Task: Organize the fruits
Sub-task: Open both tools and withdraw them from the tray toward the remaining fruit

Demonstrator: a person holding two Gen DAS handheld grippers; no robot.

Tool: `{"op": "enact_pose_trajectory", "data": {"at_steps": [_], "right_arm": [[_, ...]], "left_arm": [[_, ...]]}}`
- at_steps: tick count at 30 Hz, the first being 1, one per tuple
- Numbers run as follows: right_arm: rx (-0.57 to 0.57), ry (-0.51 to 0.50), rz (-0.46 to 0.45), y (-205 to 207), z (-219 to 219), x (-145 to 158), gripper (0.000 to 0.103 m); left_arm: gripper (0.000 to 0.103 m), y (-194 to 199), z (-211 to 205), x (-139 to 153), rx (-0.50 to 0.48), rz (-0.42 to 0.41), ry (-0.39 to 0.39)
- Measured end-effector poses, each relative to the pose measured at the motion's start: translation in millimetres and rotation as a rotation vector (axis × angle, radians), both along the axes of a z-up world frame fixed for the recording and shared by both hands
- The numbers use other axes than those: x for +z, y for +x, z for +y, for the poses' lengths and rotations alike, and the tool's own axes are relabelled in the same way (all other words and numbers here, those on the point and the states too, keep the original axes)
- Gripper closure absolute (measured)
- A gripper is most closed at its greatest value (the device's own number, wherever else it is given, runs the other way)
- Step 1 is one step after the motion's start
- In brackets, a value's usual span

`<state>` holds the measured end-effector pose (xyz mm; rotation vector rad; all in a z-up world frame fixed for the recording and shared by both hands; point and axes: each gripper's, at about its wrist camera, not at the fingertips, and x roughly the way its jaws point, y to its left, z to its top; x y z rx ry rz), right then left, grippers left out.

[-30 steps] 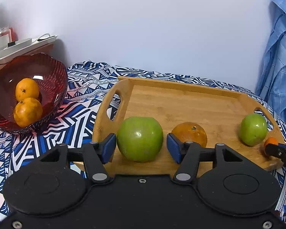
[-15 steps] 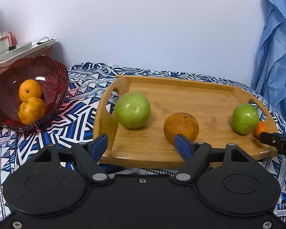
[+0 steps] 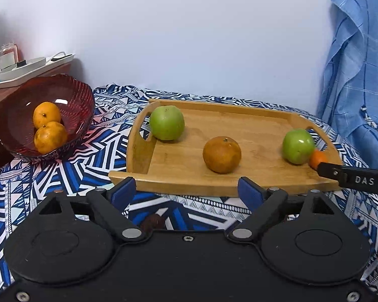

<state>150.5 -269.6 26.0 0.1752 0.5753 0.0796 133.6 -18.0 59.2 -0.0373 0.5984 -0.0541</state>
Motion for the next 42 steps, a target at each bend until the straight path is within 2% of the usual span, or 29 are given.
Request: {"op": "enact_pose_trajectory", "data": {"at_steps": [8,15,26,31,39,42], "right_arm": [[0.006,0.02,-0.01,-17.9,0.4,4.9,0.017],[0.035,0.025,-0.016,-40.5,7.1,6.6,0.012],[0.096,0.062,-0.029,-85.4,28.6,0.7,0.01],[0.1,0.117,-0.029,-102.6,30.6,-3.9,0.009],[0.127,0.119,-0.05,-126.2,42.2,-10.0,0.009],[0.141,0.086,-0.065,-135.2,49.8,-12.0,0.009]], "left_arm": [[0.01,-32.7,1.7,5.2,-0.019,-0.023,0.007],[0.007,-60.4,10.5,-0.5,-0.01,-0.02,-0.002],[0.006,-89.5,28.1,-15.9,0.007,0.008,-0.015],[0.006,-97.2,33.7,-20.7,0.013,0.006,-0.007],[0.006,-104.8,38.4,-30.6,0.023,0.019,-0.003],[0.006,-108.3,41.1,-32.6,0.031,0.013,-0.001]]}}
